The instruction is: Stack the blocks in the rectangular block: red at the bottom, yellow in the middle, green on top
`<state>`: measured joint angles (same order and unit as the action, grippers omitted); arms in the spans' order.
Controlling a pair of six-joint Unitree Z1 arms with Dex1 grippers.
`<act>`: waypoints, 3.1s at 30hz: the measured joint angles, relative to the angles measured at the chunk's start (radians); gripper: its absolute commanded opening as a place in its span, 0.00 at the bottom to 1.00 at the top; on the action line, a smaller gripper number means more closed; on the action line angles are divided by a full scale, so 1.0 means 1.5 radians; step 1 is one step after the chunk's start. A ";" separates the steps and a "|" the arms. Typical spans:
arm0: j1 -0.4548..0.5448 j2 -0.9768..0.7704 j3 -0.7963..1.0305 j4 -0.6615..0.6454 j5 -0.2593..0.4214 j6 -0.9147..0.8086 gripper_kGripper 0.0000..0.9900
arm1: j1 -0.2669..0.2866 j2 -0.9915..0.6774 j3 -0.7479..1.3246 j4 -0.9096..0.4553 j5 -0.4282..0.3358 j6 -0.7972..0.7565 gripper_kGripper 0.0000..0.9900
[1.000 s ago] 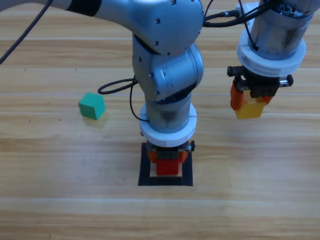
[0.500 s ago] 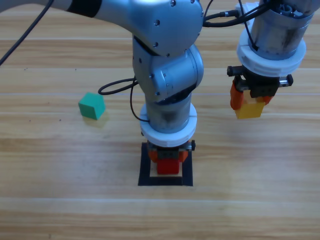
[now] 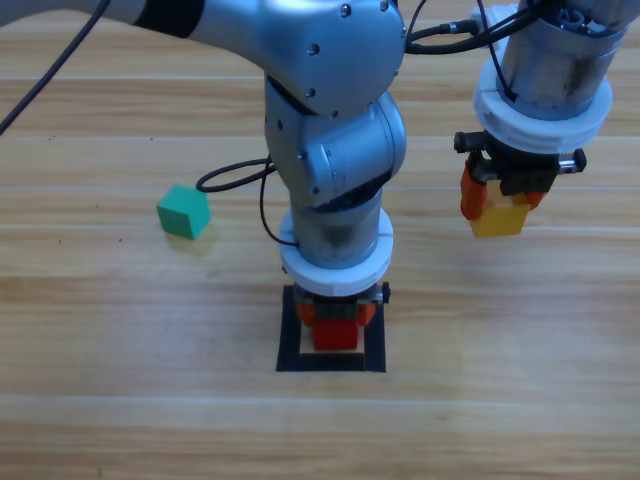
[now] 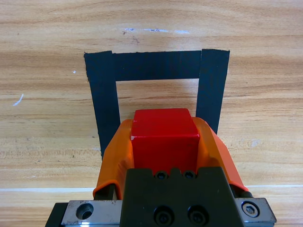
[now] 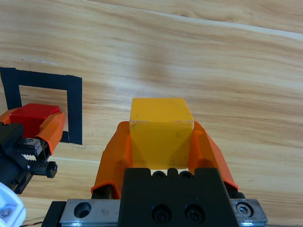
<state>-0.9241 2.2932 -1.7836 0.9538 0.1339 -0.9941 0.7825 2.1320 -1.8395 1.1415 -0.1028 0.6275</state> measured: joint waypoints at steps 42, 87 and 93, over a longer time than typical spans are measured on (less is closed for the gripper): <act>0.000 0.006 0.008 -0.013 0.006 0.000 1.00 | 0.000 0.000 0.001 0.000 0.000 -0.002 0.00; 0.550 -0.360 0.075 0.097 -0.232 0.643 0.99 | 0.142 0.082 -0.206 0.049 0.026 0.131 0.00; 0.553 -0.327 0.053 0.098 -0.216 0.634 0.98 | 0.146 0.143 -0.238 0.066 0.026 0.133 0.00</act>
<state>-0.0940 1.8024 -1.7038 1.1010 -0.1898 -0.0427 1.0017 2.3462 -2.1968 1.2405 -0.0637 0.8263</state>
